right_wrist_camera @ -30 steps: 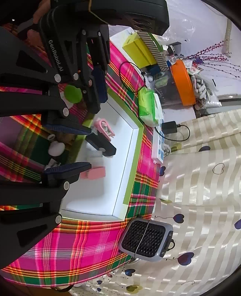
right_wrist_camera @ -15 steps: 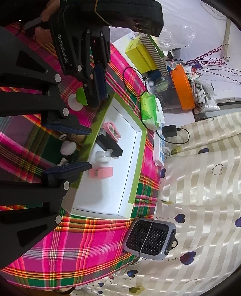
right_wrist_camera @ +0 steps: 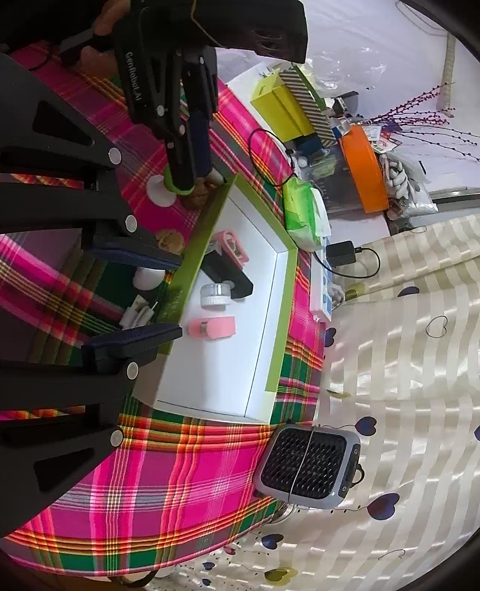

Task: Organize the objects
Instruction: 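Lift both open tools out of the box, then move the left tool to the green mushroom stand while the right tool approaches the white cable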

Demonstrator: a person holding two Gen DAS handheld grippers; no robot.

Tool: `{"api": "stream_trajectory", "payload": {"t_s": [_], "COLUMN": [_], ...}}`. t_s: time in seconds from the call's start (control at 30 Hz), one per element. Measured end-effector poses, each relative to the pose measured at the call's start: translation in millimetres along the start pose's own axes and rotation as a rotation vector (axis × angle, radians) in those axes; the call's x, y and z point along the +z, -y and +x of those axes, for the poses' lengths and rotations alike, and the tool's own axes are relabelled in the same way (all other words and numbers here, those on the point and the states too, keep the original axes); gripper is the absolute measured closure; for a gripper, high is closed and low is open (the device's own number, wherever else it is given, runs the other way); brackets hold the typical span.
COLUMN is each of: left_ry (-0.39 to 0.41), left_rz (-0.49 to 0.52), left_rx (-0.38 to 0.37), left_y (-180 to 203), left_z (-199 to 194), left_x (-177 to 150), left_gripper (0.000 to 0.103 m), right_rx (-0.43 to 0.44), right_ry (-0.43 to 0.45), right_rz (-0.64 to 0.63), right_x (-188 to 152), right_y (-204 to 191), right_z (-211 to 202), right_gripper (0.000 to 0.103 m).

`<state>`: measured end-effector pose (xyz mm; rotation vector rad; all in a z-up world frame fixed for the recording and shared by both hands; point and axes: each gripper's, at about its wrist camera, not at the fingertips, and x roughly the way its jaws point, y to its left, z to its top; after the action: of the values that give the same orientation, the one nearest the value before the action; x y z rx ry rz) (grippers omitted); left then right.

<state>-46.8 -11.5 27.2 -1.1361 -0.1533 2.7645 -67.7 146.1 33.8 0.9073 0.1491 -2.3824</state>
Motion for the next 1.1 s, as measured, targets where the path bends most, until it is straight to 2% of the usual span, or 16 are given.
{"api": "stream_trajectory", "payload": {"t_s": [0.6, 0.73, 1.1], "left_ry": [-0.026, -0.03, -0.018], "left_rz": [0.049, 0.053, 0.062], "left_rx": [-0.003, -0.013, -0.032], "left_y": [1.8, 2.7, 6.2], "left_z": [3.7, 4.2, 1.2], "left_x": [-6.0, -6.6, -6.1], "left_gripper": [0.067, 0.065, 0.065], "right_rx": [-0.032, -0.04, -0.06], "right_ry": [-0.078, -0.103, -0.155], "right_rz": [-0.018, -0.037, -0.05], "right_x": [-10.3, -12.5, -16.6], "right_y": [10.7, 10.1, 13.7], "right_z": [9.1, 12.9, 26.2], "right_gripper": [0.071, 0.064, 0.063]}}
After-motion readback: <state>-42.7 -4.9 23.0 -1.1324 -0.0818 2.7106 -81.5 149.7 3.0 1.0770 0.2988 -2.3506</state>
